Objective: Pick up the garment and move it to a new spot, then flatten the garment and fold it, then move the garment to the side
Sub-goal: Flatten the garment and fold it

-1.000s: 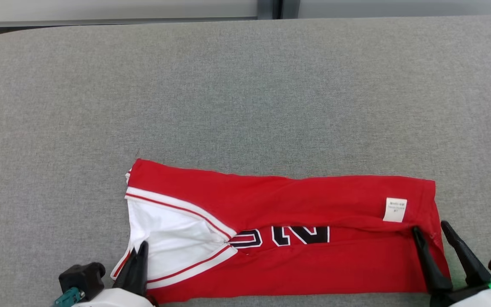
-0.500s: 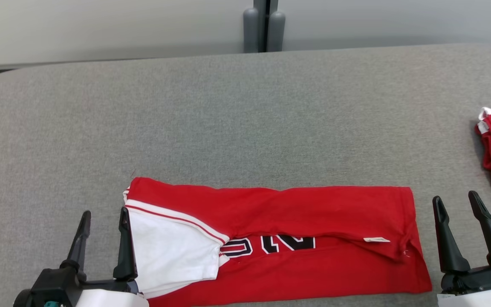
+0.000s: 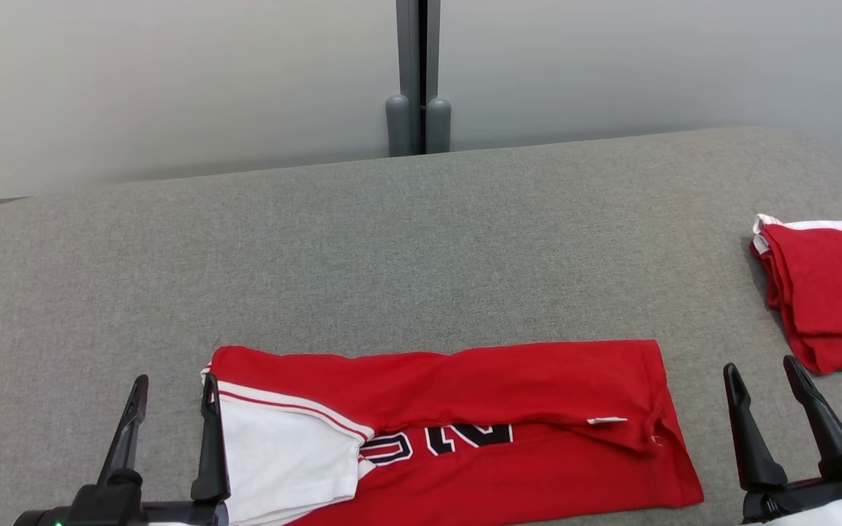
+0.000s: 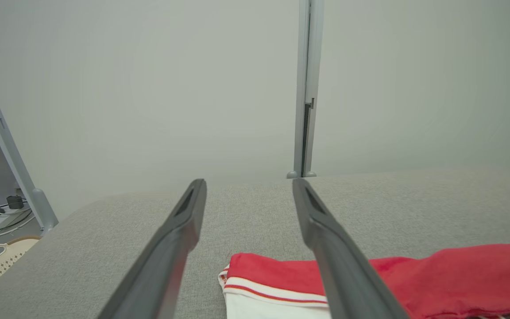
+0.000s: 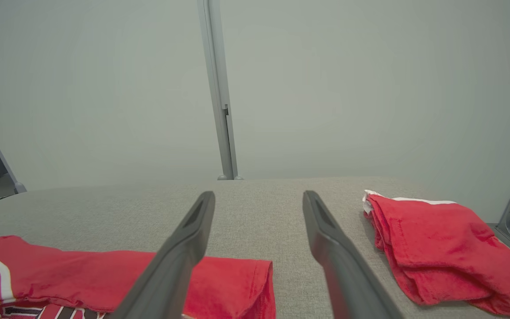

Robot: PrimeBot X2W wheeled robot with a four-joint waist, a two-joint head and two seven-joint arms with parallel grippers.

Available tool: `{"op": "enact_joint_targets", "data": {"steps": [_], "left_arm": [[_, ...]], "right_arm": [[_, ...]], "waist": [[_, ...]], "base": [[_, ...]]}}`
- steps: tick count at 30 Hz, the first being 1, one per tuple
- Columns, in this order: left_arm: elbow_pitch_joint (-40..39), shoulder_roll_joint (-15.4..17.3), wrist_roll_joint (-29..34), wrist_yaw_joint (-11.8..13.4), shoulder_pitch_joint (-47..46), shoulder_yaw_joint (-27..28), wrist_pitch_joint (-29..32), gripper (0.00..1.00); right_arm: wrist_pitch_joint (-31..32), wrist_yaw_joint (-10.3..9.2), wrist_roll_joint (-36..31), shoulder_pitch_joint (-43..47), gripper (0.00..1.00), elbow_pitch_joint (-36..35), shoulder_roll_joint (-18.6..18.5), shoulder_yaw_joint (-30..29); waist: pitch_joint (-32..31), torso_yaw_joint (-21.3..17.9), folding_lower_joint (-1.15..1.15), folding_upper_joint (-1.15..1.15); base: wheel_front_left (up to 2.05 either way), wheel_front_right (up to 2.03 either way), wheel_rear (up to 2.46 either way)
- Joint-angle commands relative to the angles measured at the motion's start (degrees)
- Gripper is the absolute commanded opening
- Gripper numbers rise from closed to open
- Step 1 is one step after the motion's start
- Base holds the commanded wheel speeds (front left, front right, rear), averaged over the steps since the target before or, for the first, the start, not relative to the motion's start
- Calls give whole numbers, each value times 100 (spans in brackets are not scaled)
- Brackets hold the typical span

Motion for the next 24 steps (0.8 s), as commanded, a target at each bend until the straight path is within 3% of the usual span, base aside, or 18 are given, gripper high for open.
{"op": "enact_joint_targets", "data": {"steps": [1, 16, 24], "left_arm": [[29, 20, 37, 20, 74, 31, -21, 100], [5, -44, 78, -16, -103, 50, -22, 100], [130, -345, 196, -193, -610, -155, -22, 100]], "right_arm": [[22, -3, -30, 70, 100, 16, 12, 9], [120, -3, -14, -13, 100, 120, -52, -21], [156, -3, 101, -364, 100, 1295, -102, 112]], "waist": [[-29, -3, 0, 0], [97, 158, 0, 0], [676, 605, 0, 0]], "base": [[0, 0, 0], [0, 0, 0], [0, 0, 0]]}}
